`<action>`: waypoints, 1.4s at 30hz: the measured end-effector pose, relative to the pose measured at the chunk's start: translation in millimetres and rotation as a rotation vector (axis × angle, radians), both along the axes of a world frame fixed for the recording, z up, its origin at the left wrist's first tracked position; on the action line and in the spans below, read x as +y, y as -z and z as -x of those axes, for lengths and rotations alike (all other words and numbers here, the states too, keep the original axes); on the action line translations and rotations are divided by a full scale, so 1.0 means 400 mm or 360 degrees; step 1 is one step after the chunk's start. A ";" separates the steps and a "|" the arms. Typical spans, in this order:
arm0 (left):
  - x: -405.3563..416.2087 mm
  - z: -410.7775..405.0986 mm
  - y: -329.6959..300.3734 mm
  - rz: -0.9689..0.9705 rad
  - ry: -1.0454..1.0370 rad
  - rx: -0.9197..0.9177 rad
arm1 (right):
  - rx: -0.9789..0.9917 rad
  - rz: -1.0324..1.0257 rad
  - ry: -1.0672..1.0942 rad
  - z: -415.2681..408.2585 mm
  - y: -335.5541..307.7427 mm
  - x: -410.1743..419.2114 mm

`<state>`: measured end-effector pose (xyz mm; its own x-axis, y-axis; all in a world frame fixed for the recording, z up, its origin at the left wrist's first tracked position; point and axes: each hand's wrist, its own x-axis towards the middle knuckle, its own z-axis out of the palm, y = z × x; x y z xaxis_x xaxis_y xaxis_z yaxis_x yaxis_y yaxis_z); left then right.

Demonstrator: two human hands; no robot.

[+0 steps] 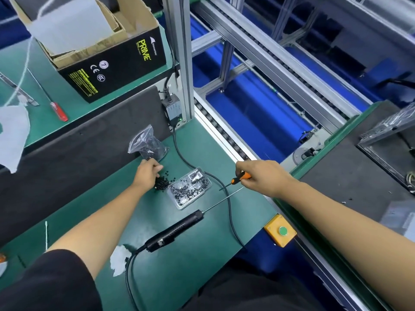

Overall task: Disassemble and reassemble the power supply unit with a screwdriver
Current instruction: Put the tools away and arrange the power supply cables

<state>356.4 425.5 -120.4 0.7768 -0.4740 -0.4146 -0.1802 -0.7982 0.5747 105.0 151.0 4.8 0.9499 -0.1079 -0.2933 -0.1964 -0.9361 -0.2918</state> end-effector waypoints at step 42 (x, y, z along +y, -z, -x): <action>-1.113 1.191 -0.345 0.0690 0.1871 0.0587 | -0.0206 0.0241 0.1644 1.160 -0.343 -0.577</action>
<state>-119.9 -19.7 17.7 -0.3168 -0.9356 -0.1559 -0.4165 -0.0104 0.9091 -359.0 -79.9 141.9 0.3985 -0.9103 -0.1118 -0.8955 -0.3598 -0.2618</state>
